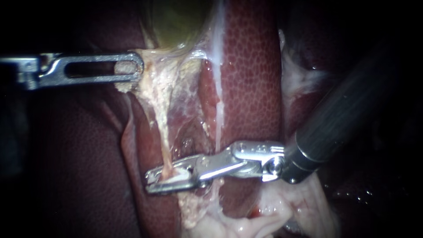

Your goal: Clipping second clip left tube

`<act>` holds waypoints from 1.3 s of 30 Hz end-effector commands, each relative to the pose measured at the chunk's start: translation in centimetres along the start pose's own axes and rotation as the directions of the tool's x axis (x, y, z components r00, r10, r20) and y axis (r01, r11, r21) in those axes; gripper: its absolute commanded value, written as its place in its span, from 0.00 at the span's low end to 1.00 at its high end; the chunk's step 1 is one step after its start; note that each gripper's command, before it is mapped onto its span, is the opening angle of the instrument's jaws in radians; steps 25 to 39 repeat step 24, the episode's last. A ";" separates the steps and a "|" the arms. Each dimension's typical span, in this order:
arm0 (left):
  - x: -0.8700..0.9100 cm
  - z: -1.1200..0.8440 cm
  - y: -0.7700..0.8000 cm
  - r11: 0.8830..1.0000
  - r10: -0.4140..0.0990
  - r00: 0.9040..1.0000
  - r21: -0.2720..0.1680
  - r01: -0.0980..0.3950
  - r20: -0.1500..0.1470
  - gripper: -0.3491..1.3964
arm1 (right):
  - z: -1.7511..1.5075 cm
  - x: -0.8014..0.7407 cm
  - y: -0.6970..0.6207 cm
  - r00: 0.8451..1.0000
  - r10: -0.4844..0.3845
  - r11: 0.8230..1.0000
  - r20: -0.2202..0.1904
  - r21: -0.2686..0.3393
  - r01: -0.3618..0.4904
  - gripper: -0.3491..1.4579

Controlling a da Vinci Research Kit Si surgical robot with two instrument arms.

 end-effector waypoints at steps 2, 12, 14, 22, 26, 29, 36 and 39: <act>0.00 0.00 0.00 1.000 0.000 1.000 0.000 0.000 0.000 0.00 | 0.00 0.01 0.00 1.000 0.002 1.000 0.003 -0.001 -0.002 0.04; 0.00 0.00 0.00 1.000 0.000 1.000 0.000 0.000 0.000 0.00 | -0.03 -0.01 0.01 1.000 0.001 1.000 0.009 0.000 -0.001 0.00; 0.00 0.00 0.00 1.000 0.000 1.000 0.000 0.000 0.000 0.00 | -0.04 -0.01 0.01 1.000 0.001 1.000 0.009 0.000 -0.001 0.00; 0.01 0.00 0.00 1.000 0.000 1.000 0.000 0.000 0.000 0.00 | -0.04 -0.02 0.01 1.000 0.001 1.000 0.009 0.001 -0.001 0.00; 0.01 0.00 0.00 1.000 0.000 1.000 0.000 0.000 0.000 0.00 | -0.05 -0.02 0.01 1.000 0.001 1.000 0.010 0.001 -0.001 0.00; 0.01 0.00 0.00 1.000 0.000 1.000 0.000 0.000 0.000 0.00 | -0.05 -0.02 0.01 1.000 0.001 1.000 0.010 0.001 -0.001 0.00; 0.01 0.00 0.00 1.000 0.000 1.000 0.000 0.000 0.000 0.00 | -0.05 -0.02 0.01 1.000 0.001 1.000 0.010 0.001 -0.001 0.00; 0.01 0.00 0.00 1.000 0.000 1.000 0.000 0.000 0.000 0.00 | -0.05 -0.02 0.01 1.000 0.001 1.000 0.010 0.001 -0.001 0.00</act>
